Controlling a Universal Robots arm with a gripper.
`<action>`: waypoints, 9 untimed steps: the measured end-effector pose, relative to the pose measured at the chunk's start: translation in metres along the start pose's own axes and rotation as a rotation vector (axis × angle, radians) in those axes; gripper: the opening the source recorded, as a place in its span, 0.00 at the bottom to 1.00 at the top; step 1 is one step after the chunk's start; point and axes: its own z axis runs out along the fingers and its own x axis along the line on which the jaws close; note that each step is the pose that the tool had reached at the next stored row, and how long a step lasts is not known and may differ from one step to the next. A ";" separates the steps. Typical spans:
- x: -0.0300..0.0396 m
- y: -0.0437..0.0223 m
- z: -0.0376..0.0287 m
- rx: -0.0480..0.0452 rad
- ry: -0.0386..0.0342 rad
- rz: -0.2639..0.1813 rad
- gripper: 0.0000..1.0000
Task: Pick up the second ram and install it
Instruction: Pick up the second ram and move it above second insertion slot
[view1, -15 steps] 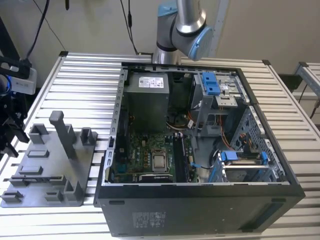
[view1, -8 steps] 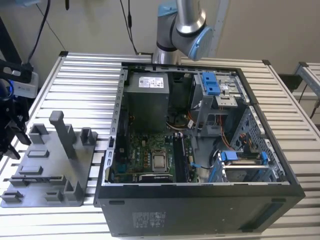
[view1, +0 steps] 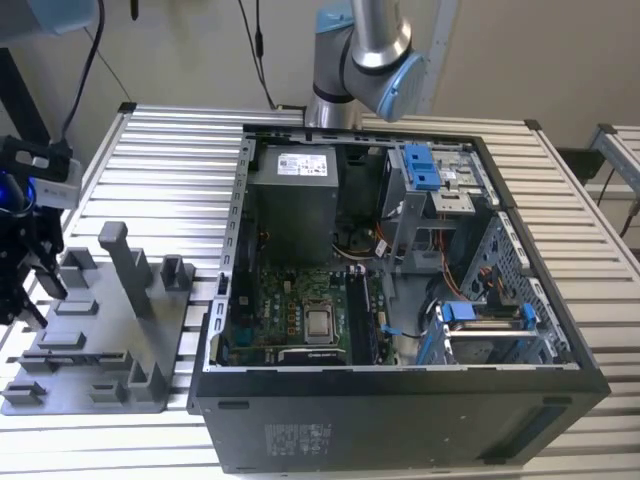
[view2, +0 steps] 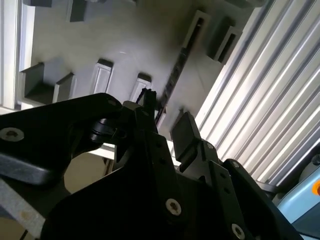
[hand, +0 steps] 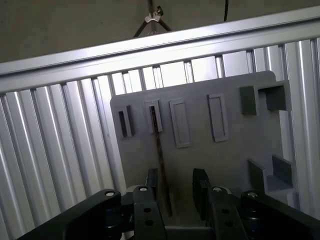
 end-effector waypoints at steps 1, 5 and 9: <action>0.0000 0.0000 0.0015 0.0000 0.0000 0.000 0.42; 0.0000 0.0001 0.0071 0.0000 0.0000 0.000 0.42; 0.0000 0.0002 0.0117 0.0000 0.0000 0.000 0.42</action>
